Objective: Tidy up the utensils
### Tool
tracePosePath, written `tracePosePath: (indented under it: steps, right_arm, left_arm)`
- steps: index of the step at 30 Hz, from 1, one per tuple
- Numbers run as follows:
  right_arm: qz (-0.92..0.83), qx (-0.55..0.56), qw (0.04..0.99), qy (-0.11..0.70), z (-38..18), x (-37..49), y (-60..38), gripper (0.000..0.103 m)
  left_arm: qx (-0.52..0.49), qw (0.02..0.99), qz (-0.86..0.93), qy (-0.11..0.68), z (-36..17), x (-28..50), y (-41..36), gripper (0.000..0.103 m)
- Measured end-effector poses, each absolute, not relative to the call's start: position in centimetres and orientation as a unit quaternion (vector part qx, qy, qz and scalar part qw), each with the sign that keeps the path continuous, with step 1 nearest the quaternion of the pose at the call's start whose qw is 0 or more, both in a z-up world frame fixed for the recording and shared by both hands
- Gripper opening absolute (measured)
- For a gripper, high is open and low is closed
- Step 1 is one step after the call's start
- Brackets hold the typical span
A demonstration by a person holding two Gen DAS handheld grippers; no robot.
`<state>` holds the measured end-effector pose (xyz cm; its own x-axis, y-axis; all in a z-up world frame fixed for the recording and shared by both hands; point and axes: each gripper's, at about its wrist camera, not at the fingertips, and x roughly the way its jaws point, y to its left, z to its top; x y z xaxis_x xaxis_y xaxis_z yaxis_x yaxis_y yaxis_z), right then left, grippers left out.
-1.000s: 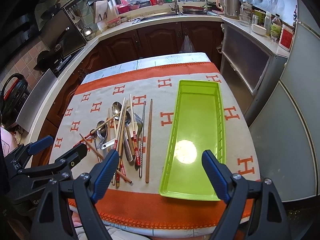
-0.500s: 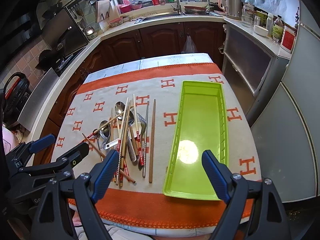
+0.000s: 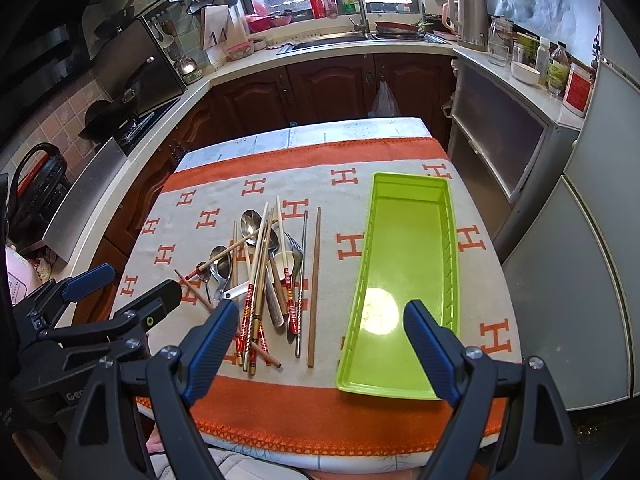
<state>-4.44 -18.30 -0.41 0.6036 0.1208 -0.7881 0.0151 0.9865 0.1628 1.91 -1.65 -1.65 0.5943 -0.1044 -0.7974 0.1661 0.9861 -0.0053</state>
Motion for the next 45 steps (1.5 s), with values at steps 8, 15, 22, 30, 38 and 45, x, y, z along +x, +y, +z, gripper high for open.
tracePosePath:
  steps: [8, 15, 22, 30, 38, 45]
  right_arm:
    - [0.024, 0.027, 0.899, 0.436, 0.8, -4.3, -16.7, 0.085]
    - [0.037, 0.010, 0.907, 0.420, 3.2, -2.5, -16.3, 0.085]
    - [0.050, -0.020, 0.911, 0.409, 3.7, 0.9, -14.4, 0.085]
    - [0.083, 0.017, 0.883, 0.462, -0.3, 4.6, -12.8, 0.066]
    - [0.108, 0.050, 0.839, 0.531, -6.7, 6.8, -12.0, 0.042]
    - [0.114, 0.069, 0.813, 0.567, -10.1, 7.5, -11.7, 0.041]
  left_arm:
    - [0.031, 0.891, -0.096, 0.442, -0.5, 2.2, -0.6, 0.083]
    - [0.038, 0.887, -0.099, 0.449, 0.3, 4.6, 2.1, 0.083]
    - [0.060, 0.884, -0.088, 0.455, -0.8, 8.8, 5.8, 0.083]
    - [0.080, 0.864, -0.137, 0.477, -5.7, 14.7, 8.0, 0.075]
    - [0.122, 0.814, -0.201, 0.532, -13.5, 17.6, 6.1, 0.041]
    - [0.161, 0.789, -0.227, 0.547, -16.5, 18.2, 4.1, 0.025]
